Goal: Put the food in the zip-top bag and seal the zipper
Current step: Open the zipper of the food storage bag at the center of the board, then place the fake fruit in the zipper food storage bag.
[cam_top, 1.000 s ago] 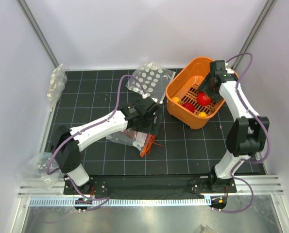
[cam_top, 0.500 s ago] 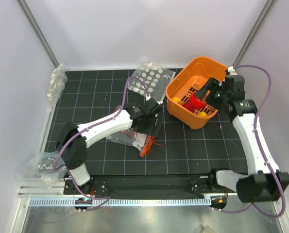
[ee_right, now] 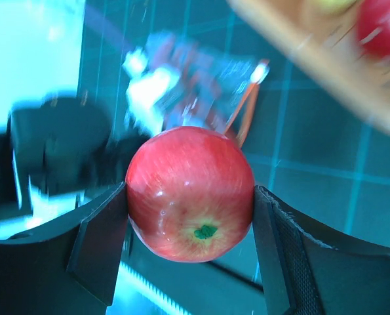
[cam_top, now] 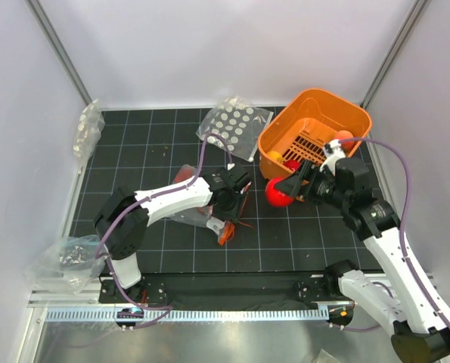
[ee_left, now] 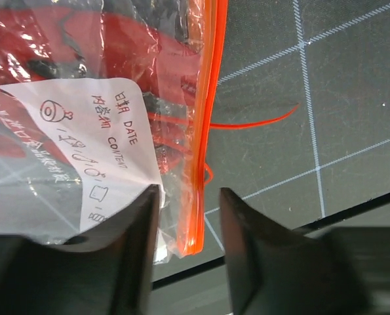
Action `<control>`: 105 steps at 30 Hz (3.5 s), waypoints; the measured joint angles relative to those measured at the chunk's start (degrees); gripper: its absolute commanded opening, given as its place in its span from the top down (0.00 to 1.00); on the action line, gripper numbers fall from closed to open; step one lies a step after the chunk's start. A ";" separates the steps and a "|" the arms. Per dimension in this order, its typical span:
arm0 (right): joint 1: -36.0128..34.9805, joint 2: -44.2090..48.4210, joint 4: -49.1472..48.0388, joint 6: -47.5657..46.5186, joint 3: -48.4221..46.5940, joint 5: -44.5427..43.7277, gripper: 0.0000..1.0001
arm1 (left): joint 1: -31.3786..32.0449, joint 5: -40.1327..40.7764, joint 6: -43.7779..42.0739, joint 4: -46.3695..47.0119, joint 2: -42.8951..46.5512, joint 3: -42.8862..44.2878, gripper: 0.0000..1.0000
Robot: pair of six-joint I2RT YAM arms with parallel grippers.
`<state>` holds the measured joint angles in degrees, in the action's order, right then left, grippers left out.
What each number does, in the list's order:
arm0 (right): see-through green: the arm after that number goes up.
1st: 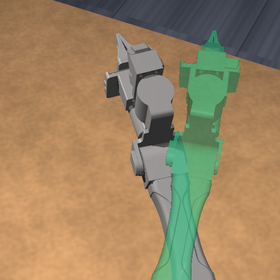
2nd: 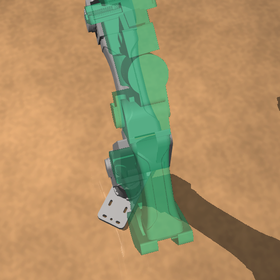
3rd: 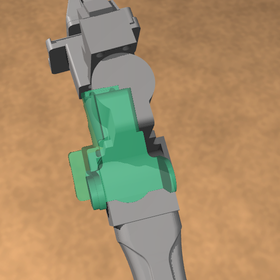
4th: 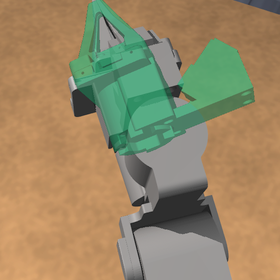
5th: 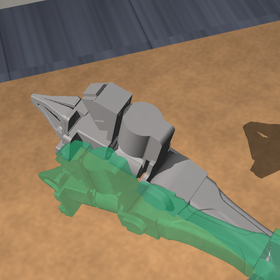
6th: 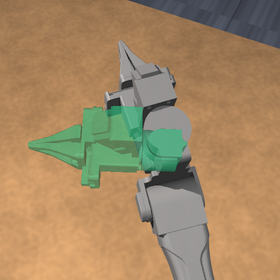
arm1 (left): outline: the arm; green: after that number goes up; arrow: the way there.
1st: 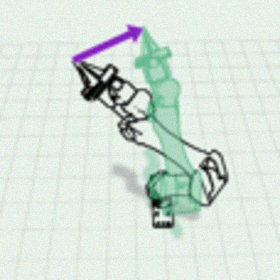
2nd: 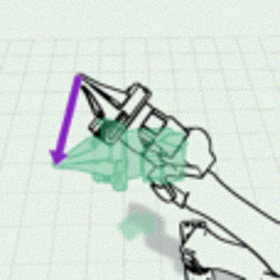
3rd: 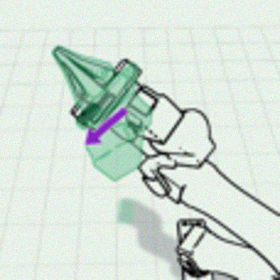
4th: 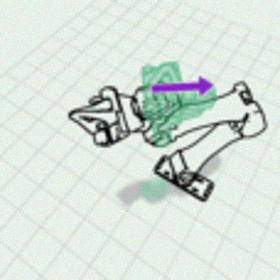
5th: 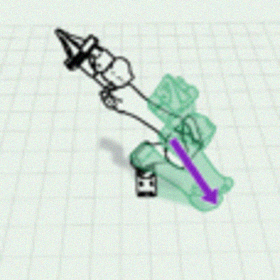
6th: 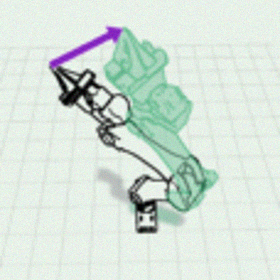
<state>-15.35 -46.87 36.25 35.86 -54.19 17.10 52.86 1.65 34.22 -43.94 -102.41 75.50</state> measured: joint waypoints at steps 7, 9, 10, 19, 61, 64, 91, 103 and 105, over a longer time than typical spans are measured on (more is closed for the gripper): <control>-5.55 8.09 1.31 4.00 9.62 -1.73 0.80 | 0.00 -0.66 0.28 2.01 -0.35 -1.16 0.96; -5.60 9.55 1.57 5.11 12.24 -1.75 0.81 | 0.00 -1.18 0.37 2.34 -0.50 -1.22 1.00; -5.60 10.05 1.51 5.40 13.51 -1.70 0.81 | 0.00 -1.38 0.31 2.49 -0.52 -1.27 1.00; -6.67 10.47 -2.95 9.31 23.67 0.02 0.83 | 0.00 -0.48 0.31 0.96 1.40 -0.90 1.00; -29.20 -42.84 -71.10 29.68 22.34 -9.99 0.83 | -0.26 3.76 6.45 -10.97 10.40 4.81 1.00; -30.73 -44.61 -75.67 31.32 23.50 -10.69 0.82 | -0.31 3.61 6.75 -12.81 10.43 4.61 1.00; -33.73 -39.98 -76.41 28.52 27.41 -8.94 0.08 | -0.37 3.06 10.49 -4.66 21.84 -8.83 1.00; -35.39 -44.06 -79.60 29.59 26.34 -7.80 0.68 | -0.46 3.26 10.60 -5.01 23.30 -10.12 1.00; -35.67 -44.68 -80.17 29.92 26.12 -7.65 0.60 | -0.48 3.28 10.62 -5.46 23.41 -10.12 1.00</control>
<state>-51.03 -91.55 -43.92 65.78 -28.08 9.45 52.38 4.93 44.84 -49.41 -79.00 65.39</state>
